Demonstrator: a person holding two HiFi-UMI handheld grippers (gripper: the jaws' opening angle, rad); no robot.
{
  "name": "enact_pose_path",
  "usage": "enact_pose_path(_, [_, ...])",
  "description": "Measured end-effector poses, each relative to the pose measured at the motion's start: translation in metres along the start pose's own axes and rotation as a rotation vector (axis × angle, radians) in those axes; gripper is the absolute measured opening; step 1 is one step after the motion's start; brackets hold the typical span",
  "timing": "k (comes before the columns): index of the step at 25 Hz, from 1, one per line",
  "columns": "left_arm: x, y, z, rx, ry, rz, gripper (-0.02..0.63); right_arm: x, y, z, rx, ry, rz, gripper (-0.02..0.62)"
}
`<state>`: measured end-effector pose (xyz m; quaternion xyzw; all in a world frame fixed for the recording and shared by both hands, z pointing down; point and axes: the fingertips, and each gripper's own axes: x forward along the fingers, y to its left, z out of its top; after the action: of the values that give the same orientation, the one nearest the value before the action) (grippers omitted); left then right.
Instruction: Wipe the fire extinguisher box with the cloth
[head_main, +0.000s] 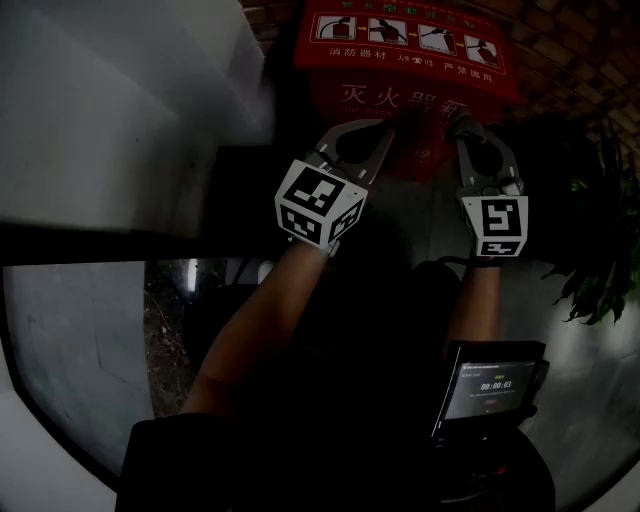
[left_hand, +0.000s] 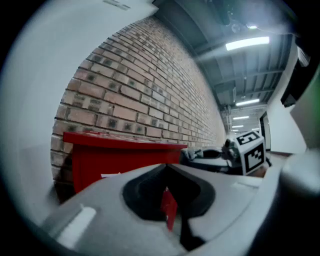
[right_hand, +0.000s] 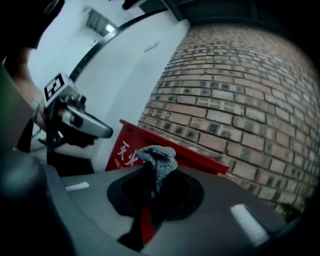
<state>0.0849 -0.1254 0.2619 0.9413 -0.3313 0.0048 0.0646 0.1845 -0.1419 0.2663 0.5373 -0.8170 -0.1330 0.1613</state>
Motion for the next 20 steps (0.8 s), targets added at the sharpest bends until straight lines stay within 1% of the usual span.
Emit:
enact_pose_path(2, [0.001, -0.001, -0.001, -0.006, 0.004, -0.003, 0.002, 0.009, -0.011, -0.008, -0.061, 0.025, -0.041, 0.034])
enact_pose_path(5, [0.004, -0.004, -0.002, -0.022, 0.005, -0.011, 0.002, 0.017, -0.032, -0.009, -0.093, 0.031, -0.099, 0.034])
enact_pose_path(6, [0.006, -0.005, -0.002, -0.023, 0.006, -0.016, 0.002, 0.019, -0.039, -0.009, -0.118, 0.038, -0.127, 0.034])
enact_pose_path(8, [0.009, -0.009, -0.004, -0.023, 0.012, -0.026, 0.002, 0.021, -0.049, -0.010, -0.212, 0.073, -0.184, 0.034])
enact_pose_path(11, [0.013, -0.013, -0.007, -0.022, 0.017, -0.034, 0.002, 0.028, -0.053, -0.018, -0.398, 0.147, -0.248, 0.034])
enact_pose_path(12, [0.014, -0.013, -0.007, -0.019, 0.015, -0.034, 0.002, 0.033, -0.052, -0.020, -0.441, 0.162, -0.260, 0.034])
enact_pose_path(14, [0.017, -0.013, -0.010, -0.008, 0.017, -0.031, 0.002, 0.041, -0.049, -0.026, -0.492, 0.176, -0.271, 0.034])
enact_pose_path(18, [0.022, -0.014, -0.030, 0.004, 0.051, -0.025, 0.002, 0.045, -0.043, -0.030, -0.539, 0.159, -0.284, 0.034])
enact_pose_path(20, [0.025, -0.014, -0.045, 0.026, 0.075, -0.028, 0.002, 0.046, -0.037, -0.034, -0.568, 0.169, -0.273, 0.034])
